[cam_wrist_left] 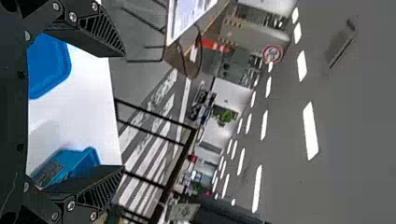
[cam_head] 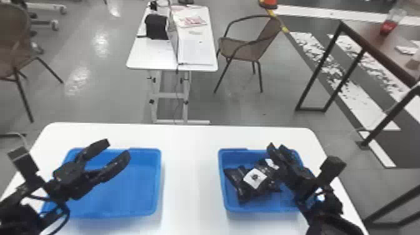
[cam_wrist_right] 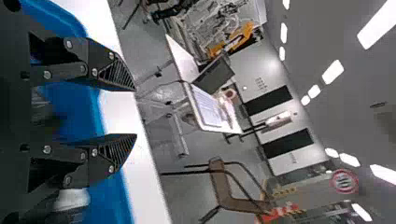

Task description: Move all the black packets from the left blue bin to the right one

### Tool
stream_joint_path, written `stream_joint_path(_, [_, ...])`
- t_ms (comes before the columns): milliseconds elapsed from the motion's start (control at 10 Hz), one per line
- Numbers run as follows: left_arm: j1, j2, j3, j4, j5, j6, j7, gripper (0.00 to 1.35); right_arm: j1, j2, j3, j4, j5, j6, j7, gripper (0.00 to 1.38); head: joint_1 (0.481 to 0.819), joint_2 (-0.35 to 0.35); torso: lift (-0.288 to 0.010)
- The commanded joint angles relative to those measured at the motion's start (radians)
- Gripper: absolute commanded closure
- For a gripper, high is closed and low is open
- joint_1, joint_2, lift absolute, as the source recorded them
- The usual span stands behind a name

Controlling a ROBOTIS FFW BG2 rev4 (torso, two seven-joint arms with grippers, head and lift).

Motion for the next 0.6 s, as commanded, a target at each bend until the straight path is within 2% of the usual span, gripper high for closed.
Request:
stream_joint_path(0, [0.092, -0.030, 0.061, -0.117, -0.026, -0.018, 0.072, 0.19, 0.093, 0.013, 0.000, -0.205, 0.067, -0.102, -0.043, 0.13, 0.695, -0.138, 0.000])
stream_joint_path(100, [0.171, -0.051, 0.089, -0.229, -0.079, -0.045, 0.168, 0.19, 0.184, 0.028, -0.005, -0.358, 0.127, -0.103, -0.059, 0.22, 0.695, -0.124, 0.000])
stream_joint_path(200, [0.268, -0.051, 0.098, -0.338, -0.119, -0.091, 0.292, 0.19, 0.313, 0.056, -0.008, -0.521, 0.176, -0.103, -0.099, 0.28, 0.695, -0.094, 0.000])
stream_joint_path(300, [0.348, -0.051, 0.096, -0.385, -0.119, -0.163, 0.374, 0.19, 0.423, 0.102, -0.008, -0.634, 0.188, -0.103, -0.132, 0.30, 0.695, -0.050, 0.000])
stream_joint_path(400, [0.409, -0.051, 0.098, -0.439, -0.140, -0.188, 0.412, 0.19, 0.518, 0.106, -0.008, -0.726, 0.225, -0.117, -0.163, 0.30, 0.695, -0.035, 0.000])
stream_joint_path(500, [0.434, -0.051, 0.093, -0.451, -0.149, -0.202, 0.404, 0.19, 0.586, 0.106, -0.008, -0.778, 0.246, -0.123, -0.169, 0.30, 0.695, -0.008, 0.000])
